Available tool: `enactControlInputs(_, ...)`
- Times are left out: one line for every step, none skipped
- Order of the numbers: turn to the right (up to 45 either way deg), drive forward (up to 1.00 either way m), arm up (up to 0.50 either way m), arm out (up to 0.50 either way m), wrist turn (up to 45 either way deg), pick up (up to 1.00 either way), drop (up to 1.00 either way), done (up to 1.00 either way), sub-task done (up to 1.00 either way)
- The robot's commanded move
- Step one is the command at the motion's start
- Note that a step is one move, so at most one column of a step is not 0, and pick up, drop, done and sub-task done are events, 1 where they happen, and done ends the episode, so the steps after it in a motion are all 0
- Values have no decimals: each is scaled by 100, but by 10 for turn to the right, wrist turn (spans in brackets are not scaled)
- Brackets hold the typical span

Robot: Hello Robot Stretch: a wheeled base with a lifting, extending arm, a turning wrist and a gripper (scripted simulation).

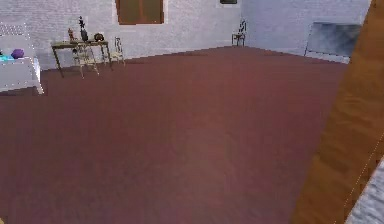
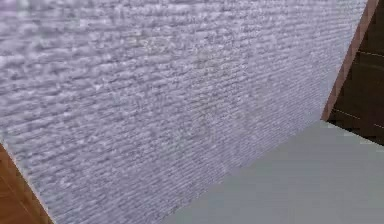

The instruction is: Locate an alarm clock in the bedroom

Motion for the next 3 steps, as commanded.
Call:
enactControlInputs(-330, 0, 0, 0, 0, 0, 0, 0, 0)
enactControlInputs(0, 70, 0, 0, 0, 0, 0, 0, 0)
enactControlInputs(30, 0, 0, 0, 0, 0, 0, 0, 0)
